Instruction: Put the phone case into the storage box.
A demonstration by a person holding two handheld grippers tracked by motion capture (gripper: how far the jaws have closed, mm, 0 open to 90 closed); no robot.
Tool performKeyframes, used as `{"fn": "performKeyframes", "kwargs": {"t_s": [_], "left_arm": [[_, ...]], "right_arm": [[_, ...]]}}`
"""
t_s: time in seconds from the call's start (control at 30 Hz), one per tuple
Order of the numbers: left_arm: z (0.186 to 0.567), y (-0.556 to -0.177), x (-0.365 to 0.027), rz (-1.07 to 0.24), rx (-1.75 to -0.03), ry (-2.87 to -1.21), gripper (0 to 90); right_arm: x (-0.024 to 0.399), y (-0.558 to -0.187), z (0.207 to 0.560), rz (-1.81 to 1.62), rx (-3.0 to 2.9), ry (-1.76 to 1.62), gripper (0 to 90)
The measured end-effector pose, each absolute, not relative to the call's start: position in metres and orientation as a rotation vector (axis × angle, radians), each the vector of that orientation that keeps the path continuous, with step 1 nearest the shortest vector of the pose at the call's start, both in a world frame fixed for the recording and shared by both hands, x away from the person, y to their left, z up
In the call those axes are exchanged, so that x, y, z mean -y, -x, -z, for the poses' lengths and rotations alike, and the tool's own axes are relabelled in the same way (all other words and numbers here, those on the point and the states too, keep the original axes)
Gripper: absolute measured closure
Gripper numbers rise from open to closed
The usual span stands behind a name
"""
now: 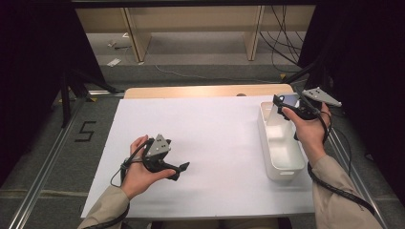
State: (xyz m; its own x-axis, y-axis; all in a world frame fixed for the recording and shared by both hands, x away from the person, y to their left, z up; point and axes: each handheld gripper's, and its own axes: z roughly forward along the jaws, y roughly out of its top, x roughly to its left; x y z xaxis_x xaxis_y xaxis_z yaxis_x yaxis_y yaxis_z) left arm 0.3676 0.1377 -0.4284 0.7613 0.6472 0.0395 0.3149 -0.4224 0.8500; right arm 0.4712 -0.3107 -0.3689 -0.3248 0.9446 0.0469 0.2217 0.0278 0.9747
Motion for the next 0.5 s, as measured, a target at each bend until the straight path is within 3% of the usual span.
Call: {"fn": "performKeyframes", "kwargs": {"t_s": [0.5], "left_arm": [[0.4284, -0.3677, -0.1376, -0.456, -0.722, -2.033, 0.0]], "right_arm": [[0.3104, -0.4759, 0.3711, -1.338, -1.629, -1.211, 19.1]]}}
